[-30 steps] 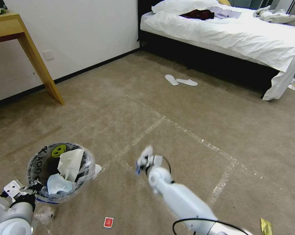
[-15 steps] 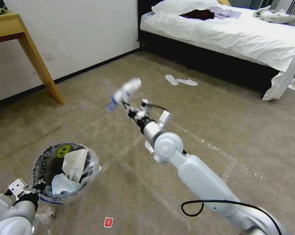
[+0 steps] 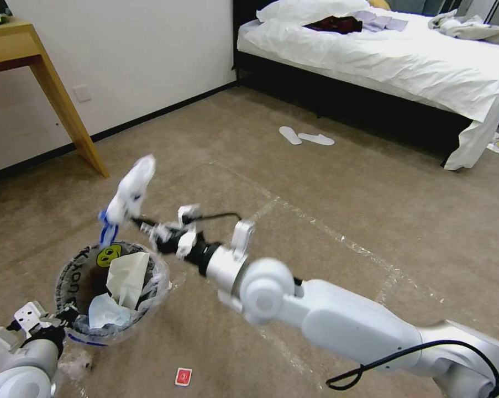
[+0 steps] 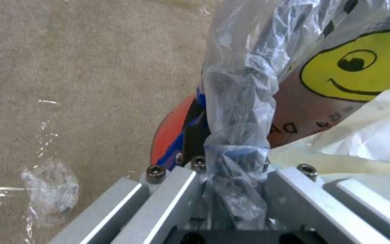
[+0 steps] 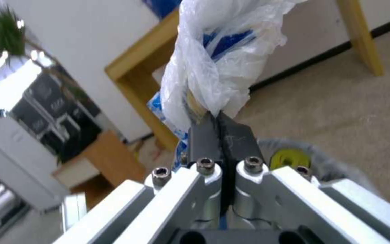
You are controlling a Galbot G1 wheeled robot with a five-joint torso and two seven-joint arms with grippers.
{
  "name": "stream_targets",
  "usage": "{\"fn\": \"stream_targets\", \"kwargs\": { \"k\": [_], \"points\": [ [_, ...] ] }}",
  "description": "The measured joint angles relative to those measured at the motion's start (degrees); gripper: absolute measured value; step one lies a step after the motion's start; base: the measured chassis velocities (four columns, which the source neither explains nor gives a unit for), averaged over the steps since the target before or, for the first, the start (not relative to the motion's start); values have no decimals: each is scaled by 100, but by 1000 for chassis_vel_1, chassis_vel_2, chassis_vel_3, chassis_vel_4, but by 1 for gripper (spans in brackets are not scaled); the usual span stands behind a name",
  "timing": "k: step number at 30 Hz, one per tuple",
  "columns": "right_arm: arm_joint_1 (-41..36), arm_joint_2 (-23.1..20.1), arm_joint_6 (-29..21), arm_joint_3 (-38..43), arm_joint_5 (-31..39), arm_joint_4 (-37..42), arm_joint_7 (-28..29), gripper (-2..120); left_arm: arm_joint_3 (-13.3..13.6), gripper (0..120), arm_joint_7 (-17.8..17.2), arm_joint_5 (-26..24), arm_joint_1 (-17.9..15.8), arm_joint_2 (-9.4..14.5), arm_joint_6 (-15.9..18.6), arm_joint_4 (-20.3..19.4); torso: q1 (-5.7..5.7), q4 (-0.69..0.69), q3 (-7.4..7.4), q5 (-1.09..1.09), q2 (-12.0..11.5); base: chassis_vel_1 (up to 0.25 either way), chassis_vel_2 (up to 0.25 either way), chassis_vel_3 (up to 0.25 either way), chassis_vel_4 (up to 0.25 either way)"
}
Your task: Pick up the trash bin and place the garbage on the floor into it.
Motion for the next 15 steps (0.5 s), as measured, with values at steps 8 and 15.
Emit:
{"fn": "stream_targets", "kwargs": {
  "k": [8, 15],
  "points": [
    [397, 110, -90, -620, -184, -108, 129, 0, 22, 0, 3, -1, -28, 1, -7, 16, 0, -1, 0, 0, 0, 0, 0, 0, 0],
    [772, 353, -115, -1173, -259, -347, 229, 0, 35, 0, 13, 10, -31, -45, -13, -24, 0, 0, 0, 0, 0, 0, 0, 0, 0]
  ]
}}
